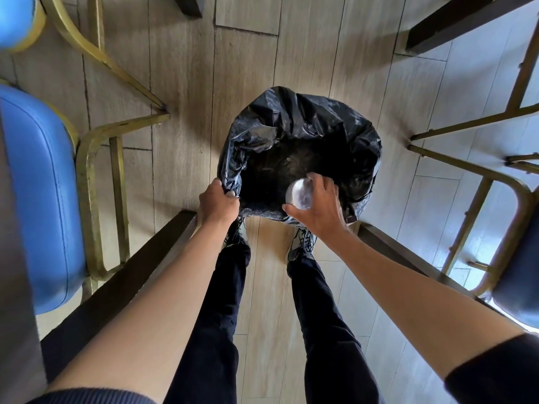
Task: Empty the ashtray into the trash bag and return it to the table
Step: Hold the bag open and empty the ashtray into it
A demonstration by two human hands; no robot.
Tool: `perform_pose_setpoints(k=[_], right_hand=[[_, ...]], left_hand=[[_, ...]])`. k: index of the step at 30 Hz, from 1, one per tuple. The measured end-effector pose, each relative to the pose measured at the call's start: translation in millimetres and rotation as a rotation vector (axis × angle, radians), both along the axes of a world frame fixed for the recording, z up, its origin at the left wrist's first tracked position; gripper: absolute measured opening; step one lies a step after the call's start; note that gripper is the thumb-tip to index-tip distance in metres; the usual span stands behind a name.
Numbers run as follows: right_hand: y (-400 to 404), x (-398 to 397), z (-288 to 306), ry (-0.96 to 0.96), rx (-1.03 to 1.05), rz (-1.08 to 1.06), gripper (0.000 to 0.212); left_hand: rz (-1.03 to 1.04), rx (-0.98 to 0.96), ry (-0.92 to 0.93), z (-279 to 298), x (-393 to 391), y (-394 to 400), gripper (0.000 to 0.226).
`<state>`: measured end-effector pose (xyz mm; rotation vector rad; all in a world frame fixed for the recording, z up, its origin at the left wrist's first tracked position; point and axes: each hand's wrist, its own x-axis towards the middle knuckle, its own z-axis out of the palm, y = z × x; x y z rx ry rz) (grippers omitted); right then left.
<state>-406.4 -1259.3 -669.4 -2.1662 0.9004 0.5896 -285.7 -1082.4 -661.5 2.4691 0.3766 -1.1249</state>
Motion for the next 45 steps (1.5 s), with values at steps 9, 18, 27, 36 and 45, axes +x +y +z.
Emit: perform_pose_setpoints(k=[9,18,27,36,45], right_hand=[[4.4,0.2,0.2,-0.066,-0.048,-0.113,0.096],[4.7,-5.8,3.1,-0.068,-0.043,-0.102,0.096],[2.7,-4.2,7.7,-0.059,-0.043,0.006,0.094],[3.3,-13.1,8.1,-0.093,-0.024,0.004,0.091],[-5.0,6.3,9.8,-0.085,0.007,-0.205,0.089]], left_hand=[[0.035,-0.008,0.031,-2.3,-0.3,-0.9,0.016],[0.025,0.009,0.047,-3.1,-0.9,0.1,0.015],[0.006,0.013,0.042,-3.4,-3.2,-1.6,0.017],[0.006,0.012,0.036,-5.7,-3.9,-0.3,0.017],[0.076,-0.019,0.06,-8.6,-5.9,-0.7,0.018]])
